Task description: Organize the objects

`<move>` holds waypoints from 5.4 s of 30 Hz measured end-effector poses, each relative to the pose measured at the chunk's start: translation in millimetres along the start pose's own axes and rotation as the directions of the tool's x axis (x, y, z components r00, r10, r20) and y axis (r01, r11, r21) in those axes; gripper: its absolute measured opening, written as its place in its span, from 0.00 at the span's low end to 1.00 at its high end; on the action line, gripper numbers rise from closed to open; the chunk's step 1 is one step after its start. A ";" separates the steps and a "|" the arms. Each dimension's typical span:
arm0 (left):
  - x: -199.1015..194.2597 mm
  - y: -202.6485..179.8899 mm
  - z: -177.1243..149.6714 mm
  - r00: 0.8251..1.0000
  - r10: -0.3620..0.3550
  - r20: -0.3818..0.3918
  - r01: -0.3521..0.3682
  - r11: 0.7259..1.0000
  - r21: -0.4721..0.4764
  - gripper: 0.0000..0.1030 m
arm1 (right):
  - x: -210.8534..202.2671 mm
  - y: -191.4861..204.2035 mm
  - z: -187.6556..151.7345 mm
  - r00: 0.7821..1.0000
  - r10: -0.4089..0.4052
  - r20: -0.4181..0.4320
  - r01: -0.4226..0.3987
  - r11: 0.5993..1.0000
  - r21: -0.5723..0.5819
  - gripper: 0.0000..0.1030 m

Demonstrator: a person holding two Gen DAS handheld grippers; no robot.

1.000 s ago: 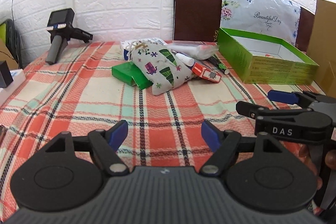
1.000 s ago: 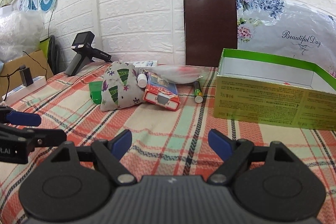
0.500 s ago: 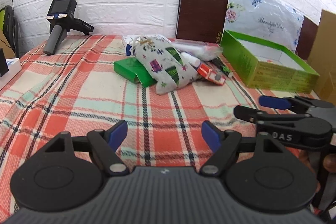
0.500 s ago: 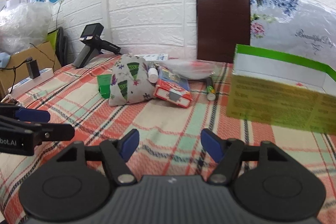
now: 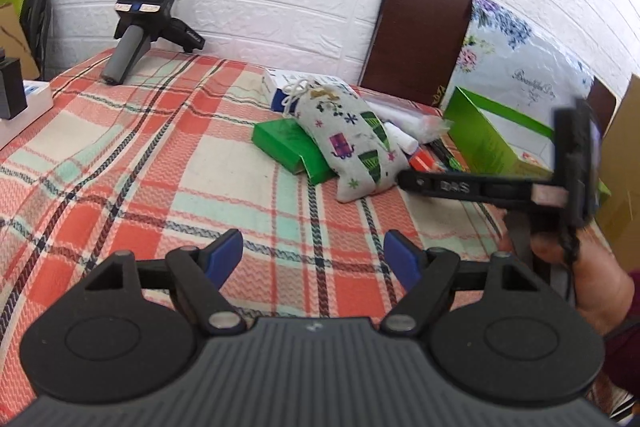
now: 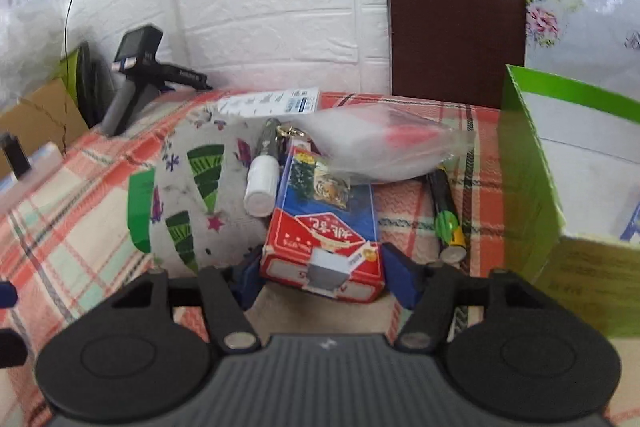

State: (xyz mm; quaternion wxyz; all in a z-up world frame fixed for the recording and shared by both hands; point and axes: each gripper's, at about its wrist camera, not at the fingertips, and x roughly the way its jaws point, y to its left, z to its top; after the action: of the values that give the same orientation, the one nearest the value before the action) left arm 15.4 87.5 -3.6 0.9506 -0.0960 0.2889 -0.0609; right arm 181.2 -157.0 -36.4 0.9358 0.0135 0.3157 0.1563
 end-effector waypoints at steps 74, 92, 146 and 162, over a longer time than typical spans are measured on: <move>105.2 -227.3 109.0 0.983 -0.156 -0.092 0.176 0.942 0.286 0.56 | -83.8 -90.6 26.6 0.831 -0.410 0.376 0.466 0.882 -0.067 0.73; 49.5 -153.4 45.3 0.997 -0.036 -0.073 0.058 0.943 0.329 0.59 | -118.4 -21.9 -65.2 0.944 -0.242 0.224 0.269 0.958 -0.098 0.73; 31.1 76.7 11.3 0.994 0.100 0.032 -0.096 0.990 -0.104 0.85 | -111.7 106.4 -64.8 0.996 0.088 0.027 -0.073 0.930 -0.360 0.85; 44.1 -11.9 24.6 0.976 -0.167 -0.142 0.158 0.985 -0.076 0.93 | -90.0 74.6 -62.8 0.997 0.080 0.005 -0.076 0.965 -0.252 0.96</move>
State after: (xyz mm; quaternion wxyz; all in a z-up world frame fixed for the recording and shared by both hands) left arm 64.9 71.9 -4.6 0.9148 -0.1450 0.3516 -0.1360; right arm 55.0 -117.8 -24.6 0.9254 -0.0918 0.2854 0.2319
